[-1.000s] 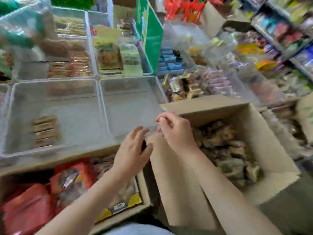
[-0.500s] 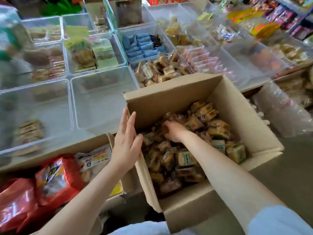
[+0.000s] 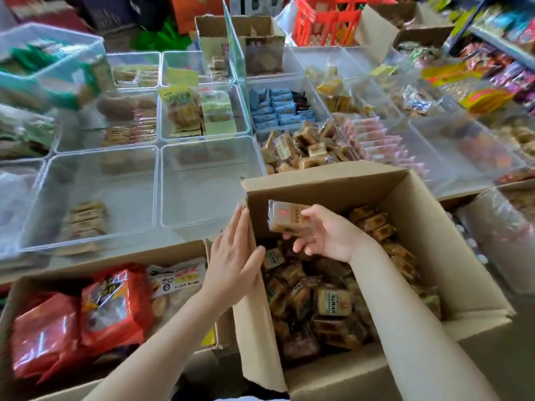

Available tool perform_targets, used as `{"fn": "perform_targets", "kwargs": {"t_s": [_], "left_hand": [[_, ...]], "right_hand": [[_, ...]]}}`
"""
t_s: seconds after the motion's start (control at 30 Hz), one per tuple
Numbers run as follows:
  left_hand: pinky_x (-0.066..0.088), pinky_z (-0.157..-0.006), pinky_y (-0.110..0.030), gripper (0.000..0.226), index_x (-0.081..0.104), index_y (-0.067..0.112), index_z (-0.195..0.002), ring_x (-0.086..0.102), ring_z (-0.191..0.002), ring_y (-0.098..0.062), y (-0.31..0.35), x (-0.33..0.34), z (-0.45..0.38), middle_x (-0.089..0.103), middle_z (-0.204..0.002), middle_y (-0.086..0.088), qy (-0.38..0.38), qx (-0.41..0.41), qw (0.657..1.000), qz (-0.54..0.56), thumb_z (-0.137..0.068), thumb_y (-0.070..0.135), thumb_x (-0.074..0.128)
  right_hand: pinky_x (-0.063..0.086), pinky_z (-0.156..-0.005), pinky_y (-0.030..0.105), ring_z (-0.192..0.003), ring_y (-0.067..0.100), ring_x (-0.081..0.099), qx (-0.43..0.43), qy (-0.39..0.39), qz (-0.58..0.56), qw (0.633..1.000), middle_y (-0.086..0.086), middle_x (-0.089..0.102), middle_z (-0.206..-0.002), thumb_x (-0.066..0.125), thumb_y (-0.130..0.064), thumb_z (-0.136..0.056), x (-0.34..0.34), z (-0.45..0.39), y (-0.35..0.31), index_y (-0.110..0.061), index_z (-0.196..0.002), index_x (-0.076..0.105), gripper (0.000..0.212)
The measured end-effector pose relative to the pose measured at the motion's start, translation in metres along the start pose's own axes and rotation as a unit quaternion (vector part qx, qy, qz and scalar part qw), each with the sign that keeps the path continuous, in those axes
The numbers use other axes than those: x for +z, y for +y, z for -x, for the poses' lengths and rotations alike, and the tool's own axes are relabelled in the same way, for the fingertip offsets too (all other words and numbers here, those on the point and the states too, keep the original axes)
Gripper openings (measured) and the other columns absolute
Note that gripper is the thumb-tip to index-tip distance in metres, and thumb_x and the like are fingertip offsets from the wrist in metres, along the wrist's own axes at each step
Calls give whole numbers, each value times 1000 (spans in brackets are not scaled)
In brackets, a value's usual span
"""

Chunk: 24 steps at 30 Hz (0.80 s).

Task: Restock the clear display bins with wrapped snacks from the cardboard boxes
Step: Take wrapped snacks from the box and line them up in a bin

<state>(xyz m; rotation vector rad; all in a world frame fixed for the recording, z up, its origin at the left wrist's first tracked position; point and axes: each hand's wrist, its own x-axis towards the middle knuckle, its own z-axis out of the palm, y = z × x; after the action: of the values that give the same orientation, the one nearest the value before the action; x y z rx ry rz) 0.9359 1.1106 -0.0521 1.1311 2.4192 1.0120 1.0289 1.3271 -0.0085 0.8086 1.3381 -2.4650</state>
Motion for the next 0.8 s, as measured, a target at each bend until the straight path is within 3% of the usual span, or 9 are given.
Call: {"fn": "perform_targets", "kwargs": {"t_s": [0.1,0.23,0.3,0.4,0.47,0.6,0.7,0.8], "left_hand": [[5,-120,-28,71,0,35,-159,1,-151,0,-25,-19,-4,-6,-166,17,34,-38,999,16,-97,63,24],[17,-122,-41,70,9,25,-161,13,-154,-18,-89,-62,-13,4,-169,4,61,-122,991,-13,-104,42,45],[20,-122,-45,69,15,20,-161,16,-153,-22,-126,-92,-16,10,-169,-2,77,-156,984,-27,-103,36,50],[25,-118,-48,68,26,13,-158,20,-152,-28,-198,-142,-15,17,-167,-10,100,-213,969,-75,-100,30,56],[28,-115,-50,70,30,10,-156,21,-152,-29,-249,-176,-12,19,-166,-12,101,-246,957,-120,-96,29,61],[20,-118,-49,72,27,14,-156,12,-154,-26,-331,-234,-13,13,-168,-9,74,-275,940,-187,-95,36,58],[17,-119,-51,70,26,17,-156,7,-155,-25,-378,-262,-21,11,-168,-7,38,-255,941,-218,-95,39,53],[14,-121,-51,70,21,22,-160,0,-156,-22,-412,-270,-21,0,-170,0,-7,-239,949,-206,-99,45,46]], "right_hand": [[47,-55,23,-79,25,62,-70,-84,-43,993,23,61,-111,38,-27,-104,34,-2,-14,-6,-136,53,41],[45,-57,23,-81,20,57,-88,-123,-80,985,14,59,-106,50,-51,-98,95,-39,-21,-11,-132,53,52],[43,-52,23,-74,19,54,-78,-108,-74,988,13,59,-97,50,-58,-95,132,-71,-22,-10,-125,56,57],[38,-47,25,-66,21,53,-48,-51,-78,994,13,59,-87,53,-46,-96,188,-133,-16,-10,-108,56,37],[34,-50,28,-62,24,54,-29,19,-91,995,13,61,-80,53,-35,-95,226,-179,-6,-13,-97,58,22],[35,-56,29,-59,24,55,-5,114,-102,988,10,64,-71,53,-29,-95,285,-264,17,-15,-90,61,17],[40,-54,27,-66,23,58,19,140,-75,987,9,66,-75,56,-24,-97,315,-320,32,-17,-90,62,11],[46,-46,19,-76,17,60,10,154,-22,988,8,64,-96,58,-8,-95,334,-376,46,-20,-94,59,11]]}}
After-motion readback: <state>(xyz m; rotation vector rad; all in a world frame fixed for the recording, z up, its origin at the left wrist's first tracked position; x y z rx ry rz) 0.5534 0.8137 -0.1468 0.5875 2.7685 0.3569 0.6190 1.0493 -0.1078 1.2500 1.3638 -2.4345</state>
